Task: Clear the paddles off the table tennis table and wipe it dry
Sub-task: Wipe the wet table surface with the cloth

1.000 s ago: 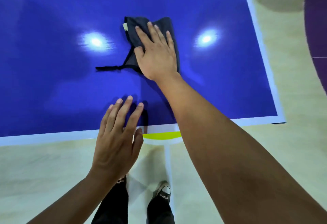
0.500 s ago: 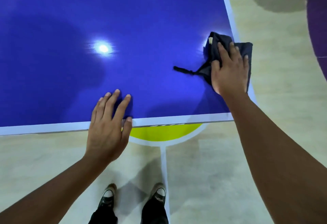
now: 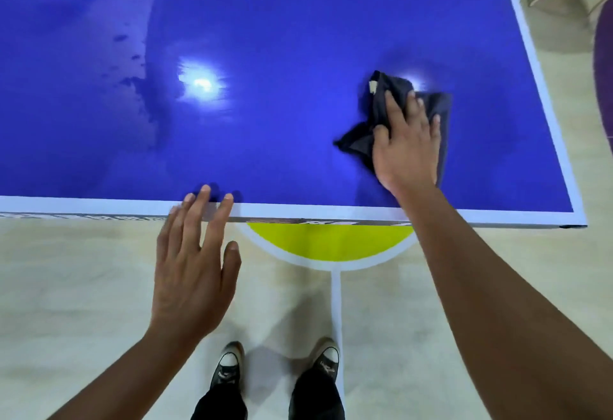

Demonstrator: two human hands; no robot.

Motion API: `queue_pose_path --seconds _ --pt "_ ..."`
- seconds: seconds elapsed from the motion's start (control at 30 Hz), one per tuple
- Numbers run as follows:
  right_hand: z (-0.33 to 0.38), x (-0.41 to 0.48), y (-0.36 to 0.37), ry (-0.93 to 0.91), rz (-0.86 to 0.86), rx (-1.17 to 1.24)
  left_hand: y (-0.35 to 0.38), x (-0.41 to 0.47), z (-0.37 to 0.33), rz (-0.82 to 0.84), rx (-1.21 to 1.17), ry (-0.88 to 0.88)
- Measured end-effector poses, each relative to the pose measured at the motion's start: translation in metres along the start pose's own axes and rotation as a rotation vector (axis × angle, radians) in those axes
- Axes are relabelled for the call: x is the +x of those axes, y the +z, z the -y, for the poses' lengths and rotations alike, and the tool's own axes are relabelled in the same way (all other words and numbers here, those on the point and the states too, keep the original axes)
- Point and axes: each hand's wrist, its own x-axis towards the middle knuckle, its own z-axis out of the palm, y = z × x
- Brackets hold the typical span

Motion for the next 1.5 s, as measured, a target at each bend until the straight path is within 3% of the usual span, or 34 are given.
queue_pose_path --seconds 0.23,0.4,0.57,0.73,0.87,1.07,1.3,1.5 --pt "0.195 -0.085 0.040 -0.319 0.053 0.039 -0.019 -0.029 0.068 -0.013 -0.017 0.011" --pt "0.232 -0.108 0.048 -0.432 0.103 0.026 -0.023 -0.030 0.066 0.023 0.003 -0.033" --pt "0.188 -0.097 0.039 -0.446 0.091 0.080 -0.012 -0.029 0.029 0.018 0.033 0.024" --pt "0.054 -0.074 0.008 -0.205 0.019 0.072 0.016 -0.019 -0.064 0.081 0.010 0.271" --pt "-0.069 -0.058 -0.020 -0.023 -0.010 0.052 0.037 -0.009 -0.116 0.111 0.014 0.225" --pt "-0.211 -0.056 -0.053 0.254 -0.077 0.060 0.048 -0.010 -0.135 0.140 0.015 0.151" --pt "-0.198 -0.066 -0.052 0.418 -0.157 0.112 0.027 -0.017 -0.124 0.160 -0.031 0.138" --pt "-0.081 -0.095 -0.016 0.318 -0.212 0.175 -0.002 -0.033 -0.039 0.125 -0.002 -0.029"
